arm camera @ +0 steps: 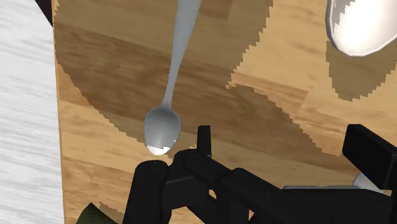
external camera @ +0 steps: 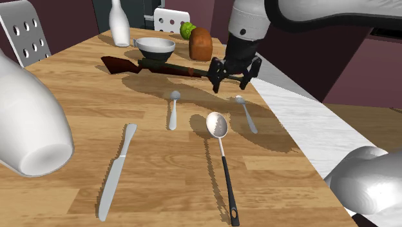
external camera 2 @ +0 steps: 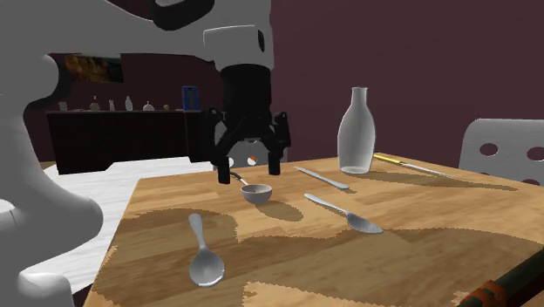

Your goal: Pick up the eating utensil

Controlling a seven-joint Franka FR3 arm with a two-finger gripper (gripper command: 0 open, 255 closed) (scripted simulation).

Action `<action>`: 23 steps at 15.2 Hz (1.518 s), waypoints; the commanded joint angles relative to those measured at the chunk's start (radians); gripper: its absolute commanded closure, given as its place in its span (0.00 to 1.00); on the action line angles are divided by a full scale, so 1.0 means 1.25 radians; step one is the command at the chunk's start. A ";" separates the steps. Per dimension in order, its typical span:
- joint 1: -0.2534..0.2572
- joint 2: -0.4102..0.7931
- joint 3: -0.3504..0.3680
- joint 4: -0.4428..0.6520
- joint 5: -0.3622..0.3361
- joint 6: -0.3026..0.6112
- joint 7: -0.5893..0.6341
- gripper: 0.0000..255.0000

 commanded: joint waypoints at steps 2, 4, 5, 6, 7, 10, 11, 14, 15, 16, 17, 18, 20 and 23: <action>-0.023 0.097 0.081 0.085 -0.031 -0.014 0.123 0.00; -0.037 0.172 0.136 0.148 -0.065 -0.027 0.206 0.00; -0.042 0.214 0.163 0.182 -0.088 -0.035 0.250 0.00; -0.045 0.259 0.191 0.219 -0.114 -0.046 0.296 0.00; -0.046 0.308 0.217 0.257 -0.144 -0.058 0.343 0.00; -0.012 0.472 0.276 0.389 -0.255 -0.115 0.486 0.00; 0.013 0.530 0.284 0.439 -0.294 -0.140 0.530 0.00; 0.039 0.566 0.276 0.452 -0.317 -0.135 0.561 0.00; 0.037 0.563 0.275 0.438 -0.315 -0.124 0.562 0.00; 0.034 0.561 0.275 0.425 -0.314 -0.112 0.563 0.00; 0.032 0.559 0.274 0.412 -0.312 -0.101 0.564 0.00; 0.030 0.558 0.274 0.400 -0.311 -0.090 0.565 0.00; 0.027 0.556 0.273 0.381 -0.310 -0.072 0.568 0.00; 0.029 0.558 0.274 0.383 -0.312 -0.074 0.569 1.00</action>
